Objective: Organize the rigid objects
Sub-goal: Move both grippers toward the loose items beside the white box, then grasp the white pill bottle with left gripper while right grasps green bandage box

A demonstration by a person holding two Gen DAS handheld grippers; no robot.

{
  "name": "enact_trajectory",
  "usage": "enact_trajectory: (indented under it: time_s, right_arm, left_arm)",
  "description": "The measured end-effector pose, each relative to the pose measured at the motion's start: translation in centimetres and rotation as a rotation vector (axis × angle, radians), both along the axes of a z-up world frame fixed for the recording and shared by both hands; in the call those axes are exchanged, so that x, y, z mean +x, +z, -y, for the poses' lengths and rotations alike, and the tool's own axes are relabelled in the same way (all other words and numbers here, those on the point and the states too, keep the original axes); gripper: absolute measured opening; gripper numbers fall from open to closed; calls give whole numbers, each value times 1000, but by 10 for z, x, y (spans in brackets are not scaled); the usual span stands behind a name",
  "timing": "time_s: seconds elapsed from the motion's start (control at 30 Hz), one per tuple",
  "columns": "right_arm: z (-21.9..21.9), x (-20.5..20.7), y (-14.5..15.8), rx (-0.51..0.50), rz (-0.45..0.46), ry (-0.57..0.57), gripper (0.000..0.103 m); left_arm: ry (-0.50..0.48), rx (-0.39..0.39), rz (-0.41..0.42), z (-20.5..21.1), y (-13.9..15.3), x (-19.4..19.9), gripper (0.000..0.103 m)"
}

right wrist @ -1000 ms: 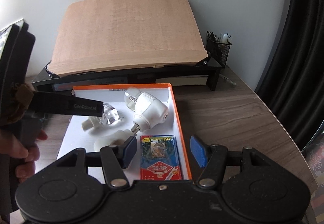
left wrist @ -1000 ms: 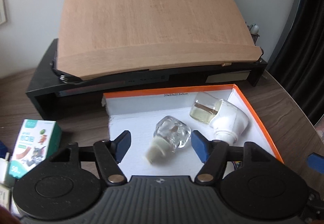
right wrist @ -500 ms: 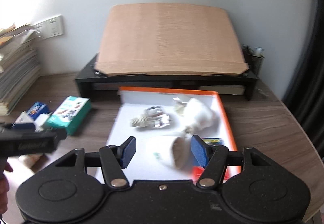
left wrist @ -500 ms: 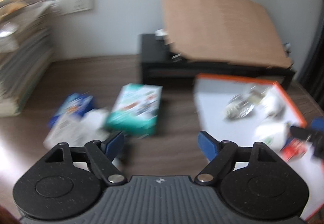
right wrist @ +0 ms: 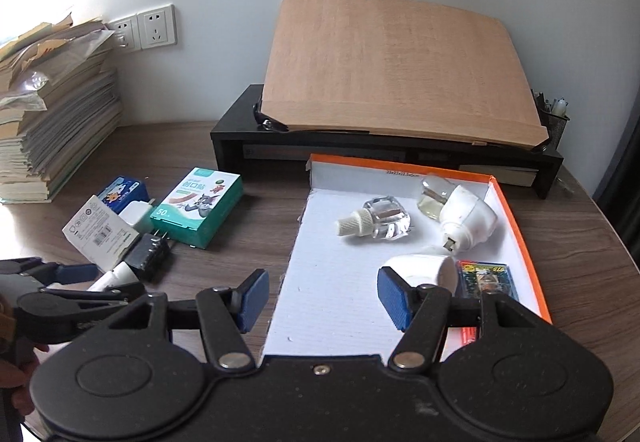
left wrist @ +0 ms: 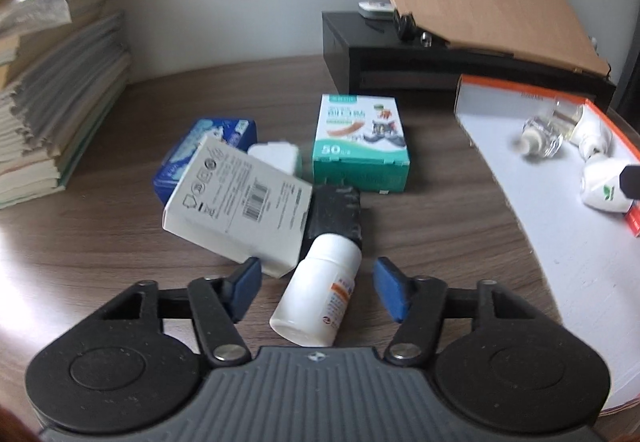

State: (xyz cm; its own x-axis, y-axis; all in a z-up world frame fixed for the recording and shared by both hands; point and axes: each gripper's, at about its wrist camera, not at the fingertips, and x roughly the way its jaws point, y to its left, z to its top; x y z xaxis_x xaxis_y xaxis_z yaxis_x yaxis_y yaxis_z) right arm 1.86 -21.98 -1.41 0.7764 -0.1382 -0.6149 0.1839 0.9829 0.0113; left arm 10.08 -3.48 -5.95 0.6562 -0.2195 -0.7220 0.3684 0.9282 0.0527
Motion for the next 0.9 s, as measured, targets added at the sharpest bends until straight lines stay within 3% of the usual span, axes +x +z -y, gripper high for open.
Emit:
enact_trajectory:
  time_s: [0.1,0.13,0.5,0.83,0.9]
  right_arm:
    - [-6,7,-2,3,-10,-5,73]
    - [-7,10,-4,10,-14,-4,73]
    - [-45,81,-15,115,-65,47,78]
    - [-93,178,-34,154,-162,3,79]
    - [-100,191,-39,150,-179,-18,85]
  left_arm:
    - [-19,-23,-13,-5,-4,0,35]
    - [-26,-27,-12,-6,-3,-1,34]
    - [-2,-160,-26,-36,24,-11,33]
    - [93,-171,-4,-72,34,-7,33]
    - [112,-173,-3,-79,34,-6,33]
